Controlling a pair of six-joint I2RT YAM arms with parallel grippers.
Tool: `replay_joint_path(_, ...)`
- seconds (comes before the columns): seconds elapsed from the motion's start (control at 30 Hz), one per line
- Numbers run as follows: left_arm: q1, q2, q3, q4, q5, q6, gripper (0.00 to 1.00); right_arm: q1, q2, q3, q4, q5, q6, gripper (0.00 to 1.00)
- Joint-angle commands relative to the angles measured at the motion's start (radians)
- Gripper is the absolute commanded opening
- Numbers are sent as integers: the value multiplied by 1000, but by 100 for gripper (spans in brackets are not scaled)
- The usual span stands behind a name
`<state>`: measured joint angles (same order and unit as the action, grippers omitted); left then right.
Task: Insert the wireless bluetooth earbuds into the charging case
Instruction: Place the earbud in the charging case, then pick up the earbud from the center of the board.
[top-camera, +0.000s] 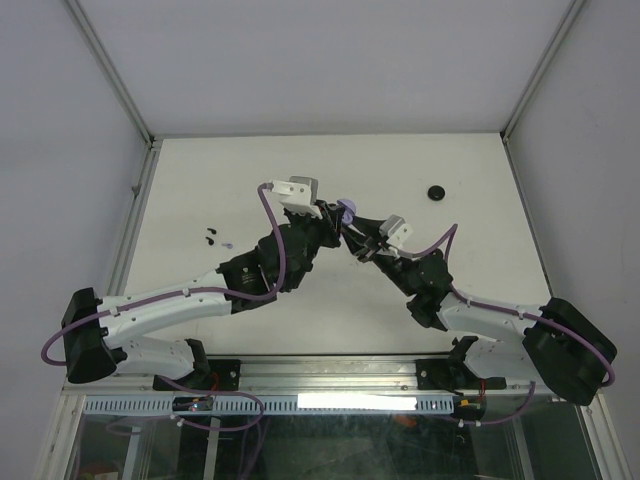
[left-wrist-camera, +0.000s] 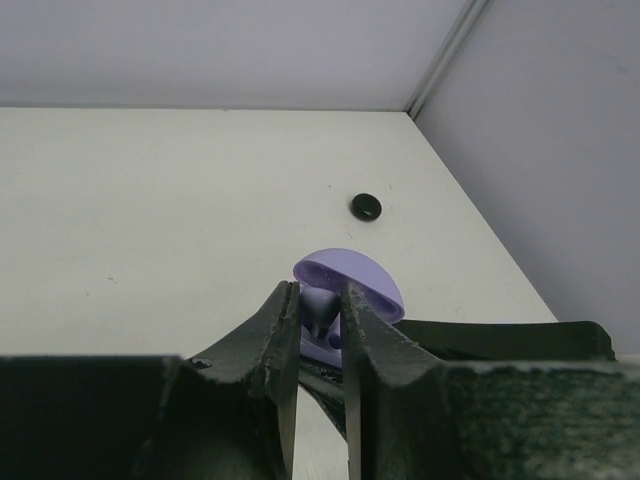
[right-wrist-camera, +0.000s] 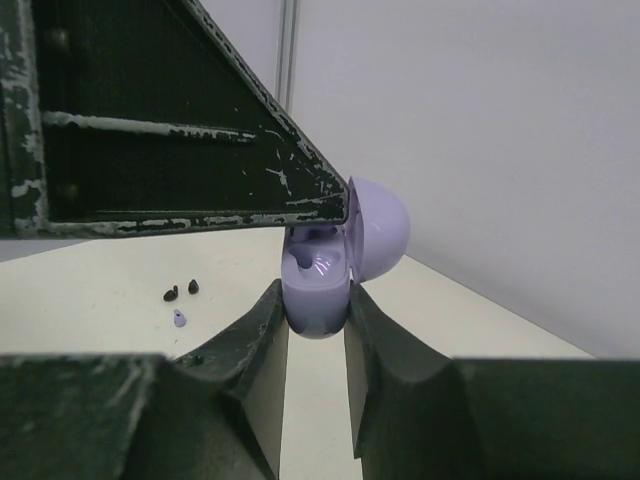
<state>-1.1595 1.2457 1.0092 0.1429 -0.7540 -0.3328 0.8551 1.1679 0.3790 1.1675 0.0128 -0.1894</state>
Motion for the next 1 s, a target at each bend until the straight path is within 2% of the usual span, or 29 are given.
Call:
replay_joint_path(0.0, -14, -7, 53, -40, -55, -25, 22, 2, -20, 7, 79, 21, -7, 0)
replay_joint_path(0.07, -14, -10, 61, -61, -59, -39, 31, 1, -19, 4, 78, 25, -6, 0)
replay_joint_path(0.17, -13, -23, 74, -88, -42, -60, 40, 2, -17, 0, 78, 35, -7, 0)
replay_joint_path(0.47, -12, -75, 126, -230, -71, -87, 56, 1, -15, -22, 70, 61, -5, 0)
replay_joint_path(0.67, 11, -108, 147, -391, -89, -133, 64, 1, -40, -45, 43, 76, -11, 0)
replay_joint_path(0.77, 81, -115, 139, -505, -54, -188, 65, 1, -55, -53, 25, 81, -19, 0)
replay_joint_path(0.97, 319, -145, 22, -613, 112, -265, 66, 1, -71, -71, 8, 81, -17, 0)
